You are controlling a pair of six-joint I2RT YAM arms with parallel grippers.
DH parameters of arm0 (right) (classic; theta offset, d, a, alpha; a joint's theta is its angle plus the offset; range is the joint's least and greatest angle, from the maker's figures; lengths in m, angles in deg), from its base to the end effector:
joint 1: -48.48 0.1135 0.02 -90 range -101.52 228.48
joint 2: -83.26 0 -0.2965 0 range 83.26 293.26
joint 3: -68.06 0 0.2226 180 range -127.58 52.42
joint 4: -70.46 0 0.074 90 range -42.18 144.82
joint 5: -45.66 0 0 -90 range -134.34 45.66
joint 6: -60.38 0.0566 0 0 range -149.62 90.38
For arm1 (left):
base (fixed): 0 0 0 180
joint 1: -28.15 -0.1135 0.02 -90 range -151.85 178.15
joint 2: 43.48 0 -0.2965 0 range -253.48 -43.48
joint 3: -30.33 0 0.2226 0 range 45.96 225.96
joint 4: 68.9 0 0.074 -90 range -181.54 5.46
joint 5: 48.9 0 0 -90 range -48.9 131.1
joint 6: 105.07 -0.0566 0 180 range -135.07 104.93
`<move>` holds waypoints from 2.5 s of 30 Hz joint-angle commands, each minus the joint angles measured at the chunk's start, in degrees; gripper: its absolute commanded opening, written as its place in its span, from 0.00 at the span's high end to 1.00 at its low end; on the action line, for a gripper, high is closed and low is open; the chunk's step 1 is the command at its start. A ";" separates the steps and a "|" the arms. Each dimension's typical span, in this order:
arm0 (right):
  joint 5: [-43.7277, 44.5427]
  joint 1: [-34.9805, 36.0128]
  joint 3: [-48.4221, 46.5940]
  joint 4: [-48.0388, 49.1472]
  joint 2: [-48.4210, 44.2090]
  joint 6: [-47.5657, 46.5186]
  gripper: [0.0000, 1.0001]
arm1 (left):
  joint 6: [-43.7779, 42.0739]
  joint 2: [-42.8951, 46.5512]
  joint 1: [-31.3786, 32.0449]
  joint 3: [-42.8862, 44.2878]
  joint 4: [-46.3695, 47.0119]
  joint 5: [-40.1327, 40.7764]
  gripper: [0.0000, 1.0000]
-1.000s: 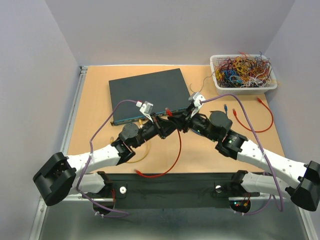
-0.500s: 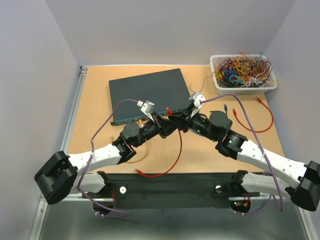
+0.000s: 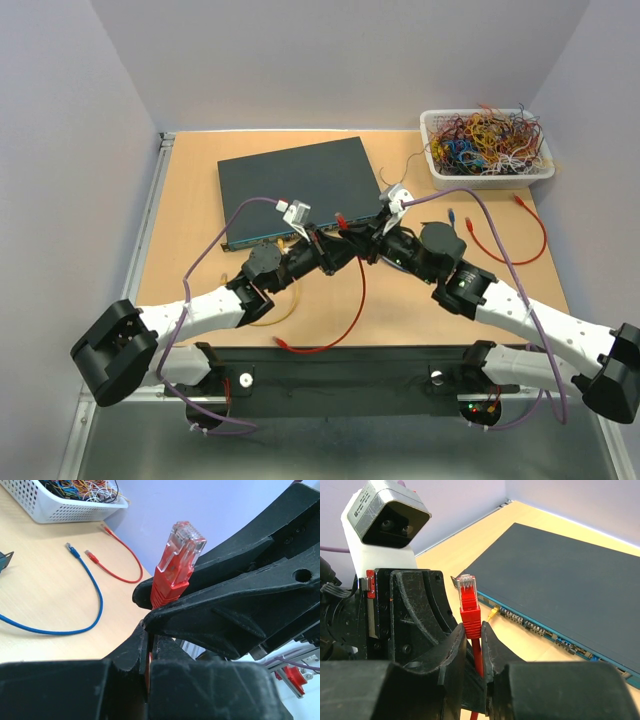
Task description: Insert the plug into the switch port
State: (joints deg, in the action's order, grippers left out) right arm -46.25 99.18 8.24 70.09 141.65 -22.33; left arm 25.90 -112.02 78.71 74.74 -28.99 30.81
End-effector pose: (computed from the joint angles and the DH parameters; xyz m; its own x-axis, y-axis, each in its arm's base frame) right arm 0.1364 0.1696 0.3740 -0.0892 0.0913 -0.9918 -0.7896 0.6005 0.1263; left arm 0.1443 -0.1914 0.3337 -0.4394 -0.4814 -0.7584 0.7695 0.2340 -0.5943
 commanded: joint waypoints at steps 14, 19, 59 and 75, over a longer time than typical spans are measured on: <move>18.45 -10.51 -1.52 -14.99 0.32 6.23 1.00 | -8.54 6.13 -4.59 4.45 -13.10 8.18 0.22; 11.87 -23.51 -7.30 -25.45 8.13 10.20 1.00 | -8.19 4.29 -12.57 4.88 -12.40 5.02 0.22; 3.04 -25.74 -26.39 -27.74 50.33 9.06 1.00 | -17.42 -48.45 -46.35 51.73 -14.15 -9.05 0.25; 13.43 -25.65 -36.32 -40.14 52.35 8.71 1.00 | -19.17 -44.94 -48.46 47.34 -14.24 -10.11 0.25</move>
State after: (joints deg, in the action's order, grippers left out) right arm -37.20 73.72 -24.16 29.39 194.76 -13.34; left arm 8.15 -162.33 30.63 123.00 -45.62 21.61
